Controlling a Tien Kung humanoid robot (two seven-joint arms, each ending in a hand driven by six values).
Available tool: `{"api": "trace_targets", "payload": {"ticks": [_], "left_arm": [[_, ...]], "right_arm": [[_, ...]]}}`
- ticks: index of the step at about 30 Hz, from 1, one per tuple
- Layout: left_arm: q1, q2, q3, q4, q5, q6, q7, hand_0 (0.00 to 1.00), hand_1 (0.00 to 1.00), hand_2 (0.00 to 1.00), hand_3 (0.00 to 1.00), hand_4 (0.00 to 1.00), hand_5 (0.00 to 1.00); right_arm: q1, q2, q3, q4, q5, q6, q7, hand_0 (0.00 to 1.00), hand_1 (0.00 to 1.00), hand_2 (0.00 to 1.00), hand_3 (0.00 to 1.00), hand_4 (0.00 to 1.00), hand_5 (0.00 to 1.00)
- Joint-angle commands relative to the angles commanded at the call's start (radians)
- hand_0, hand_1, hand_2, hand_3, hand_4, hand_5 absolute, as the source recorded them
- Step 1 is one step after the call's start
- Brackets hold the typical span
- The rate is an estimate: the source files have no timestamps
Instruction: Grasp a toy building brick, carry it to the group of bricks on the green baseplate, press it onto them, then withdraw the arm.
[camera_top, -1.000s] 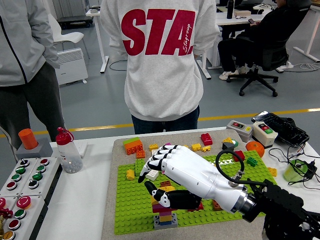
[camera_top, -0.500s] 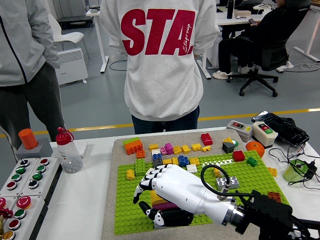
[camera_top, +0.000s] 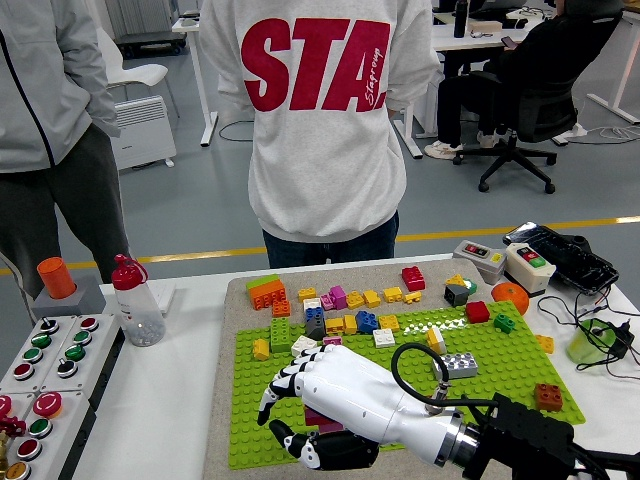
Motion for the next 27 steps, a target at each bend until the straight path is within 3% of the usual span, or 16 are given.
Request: {"api": "trace_targets", "payload": {"ticks": [9,27], "left_arm": [[-0.007,0.002,0.005,0.0,-0.009,0.0,-0.002,0.652,0.688,0.672,0.572,0.279,0.998],[-0.015,0.001,0.009,0.0,-0.016,0.001,-0.002,0.652,0.688,0.672,0.572,0.28,0.998]], "right_arm": [[-0.004,0.003,0.01,-0.056,-0.004,0.004,-0.007,0.613,0.606,0.591,0.555,0.379,0.327],[-0.017,-0.005,0.02,-0.084,0.0,0.002,-0.005,0.612,0.604,0.591,0.554,0.379,0.327]]}}
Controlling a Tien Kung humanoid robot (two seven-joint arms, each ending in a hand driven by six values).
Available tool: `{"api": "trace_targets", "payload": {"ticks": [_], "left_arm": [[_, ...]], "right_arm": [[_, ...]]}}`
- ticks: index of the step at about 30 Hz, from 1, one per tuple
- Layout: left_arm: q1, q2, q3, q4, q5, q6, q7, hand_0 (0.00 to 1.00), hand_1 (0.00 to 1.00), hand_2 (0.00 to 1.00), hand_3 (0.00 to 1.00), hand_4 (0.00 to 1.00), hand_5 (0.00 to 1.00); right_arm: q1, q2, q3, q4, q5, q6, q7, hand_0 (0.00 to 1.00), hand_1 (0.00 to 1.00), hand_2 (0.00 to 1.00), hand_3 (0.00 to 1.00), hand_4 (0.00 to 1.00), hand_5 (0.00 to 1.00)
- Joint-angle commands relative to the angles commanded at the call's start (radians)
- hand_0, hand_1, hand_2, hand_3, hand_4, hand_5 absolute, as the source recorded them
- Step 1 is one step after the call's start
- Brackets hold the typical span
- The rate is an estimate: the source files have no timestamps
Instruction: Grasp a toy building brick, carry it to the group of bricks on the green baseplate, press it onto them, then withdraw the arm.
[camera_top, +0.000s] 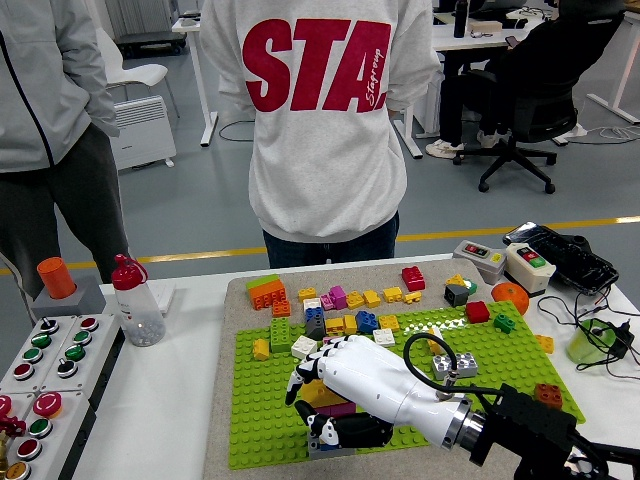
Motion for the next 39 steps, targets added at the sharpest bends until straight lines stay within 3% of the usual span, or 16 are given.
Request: {"api": "trace_targets", "payload": {"ticks": [39], "left_arm": [[0.011,-0.003,0.001,0.0,0.009,0.001,0.004,0.652,0.689,0.672,0.571,0.279,0.998]], "right_arm": [[-0.028,0.008,-0.011,-0.046,0.002,0.001,-0.001,0.61,0.603,0.591,0.553,0.378,0.311]]}}
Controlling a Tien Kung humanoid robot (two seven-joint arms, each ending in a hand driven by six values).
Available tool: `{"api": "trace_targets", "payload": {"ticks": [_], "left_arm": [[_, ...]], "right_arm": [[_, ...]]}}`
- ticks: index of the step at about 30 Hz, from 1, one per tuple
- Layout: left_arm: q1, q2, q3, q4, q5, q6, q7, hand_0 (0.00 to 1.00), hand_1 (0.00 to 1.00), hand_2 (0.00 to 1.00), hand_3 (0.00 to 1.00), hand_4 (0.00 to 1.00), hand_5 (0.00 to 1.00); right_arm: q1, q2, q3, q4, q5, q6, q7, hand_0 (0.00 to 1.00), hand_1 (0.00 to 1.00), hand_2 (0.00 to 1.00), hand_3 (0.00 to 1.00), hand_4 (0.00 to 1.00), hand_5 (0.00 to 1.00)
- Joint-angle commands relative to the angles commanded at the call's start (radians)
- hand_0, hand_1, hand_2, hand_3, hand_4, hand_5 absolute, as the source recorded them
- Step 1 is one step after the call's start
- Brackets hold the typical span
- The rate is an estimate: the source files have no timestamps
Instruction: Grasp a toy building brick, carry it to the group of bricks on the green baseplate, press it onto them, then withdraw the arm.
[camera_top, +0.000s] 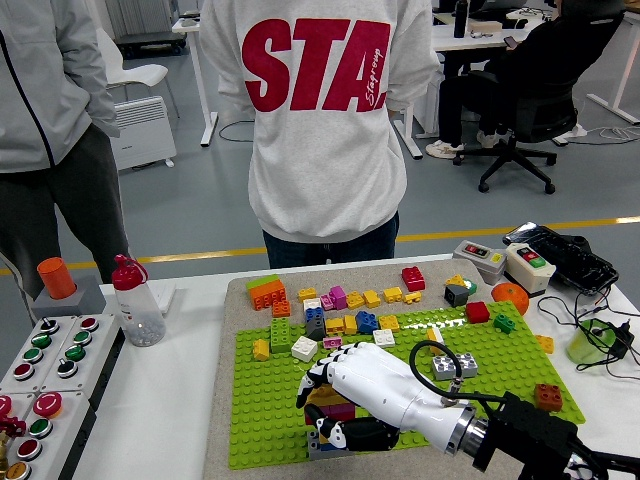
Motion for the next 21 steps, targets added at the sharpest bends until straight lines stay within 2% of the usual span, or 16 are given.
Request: {"api": "trace_targets", "payload": {"ticks": [21], "left_arm": [[-0.008,0.002,0.003,0.0,-0.01,0.001,-0.003,0.653,0.689,0.672,0.572,0.279,0.998]], "right_arm": [[0.01,0.003,0.008,-0.011,0.002,-0.003,0.001,0.61,0.603,0.591,0.553,0.376,0.304]]}}
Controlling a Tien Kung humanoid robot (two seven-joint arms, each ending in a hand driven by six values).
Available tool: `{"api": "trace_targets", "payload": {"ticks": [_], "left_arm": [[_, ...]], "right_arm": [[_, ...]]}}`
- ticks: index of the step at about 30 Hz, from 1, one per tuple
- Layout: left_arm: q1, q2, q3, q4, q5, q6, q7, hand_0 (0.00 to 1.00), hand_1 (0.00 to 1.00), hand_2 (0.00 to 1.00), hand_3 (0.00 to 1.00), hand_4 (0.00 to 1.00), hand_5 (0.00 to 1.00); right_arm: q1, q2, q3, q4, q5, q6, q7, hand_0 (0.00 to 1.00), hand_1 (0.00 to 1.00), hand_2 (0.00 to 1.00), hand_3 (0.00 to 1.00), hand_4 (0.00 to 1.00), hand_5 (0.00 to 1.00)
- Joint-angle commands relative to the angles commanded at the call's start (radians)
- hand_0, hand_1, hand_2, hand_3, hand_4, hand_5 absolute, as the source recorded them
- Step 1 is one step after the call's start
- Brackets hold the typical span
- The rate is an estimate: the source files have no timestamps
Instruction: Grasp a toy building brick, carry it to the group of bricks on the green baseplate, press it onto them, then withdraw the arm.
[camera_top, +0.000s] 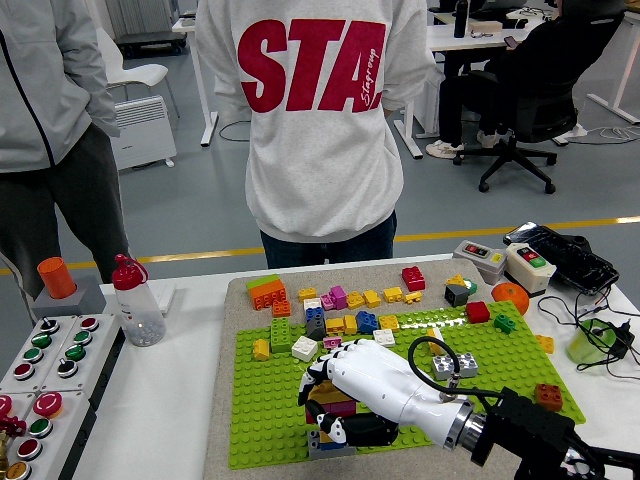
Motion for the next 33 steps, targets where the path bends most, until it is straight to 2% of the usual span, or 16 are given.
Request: {"api": "trace_targets", "payload": {"ticks": [10,33], "left_arm": [[-0.005,0.001,-0.002,0.0,0.001,-0.001,0.0,0.652,0.689,0.672,0.573,0.279,0.998],[-0.002,-0.001,-0.007,0.0,0.008,-0.004,0.004,0.65,0.689,0.673,0.574,0.279,0.998]], "right_arm": [[-0.017,-0.006,0.002,0.006,0.002,0.001,-0.008,0.574,0.6,0.591,0.552,0.375,0.303],[-0.049,0.003,0.0,0.004,-0.002,0.004,-0.021,0.562,0.598,0.591,0.551,0.374,0.303]]}}
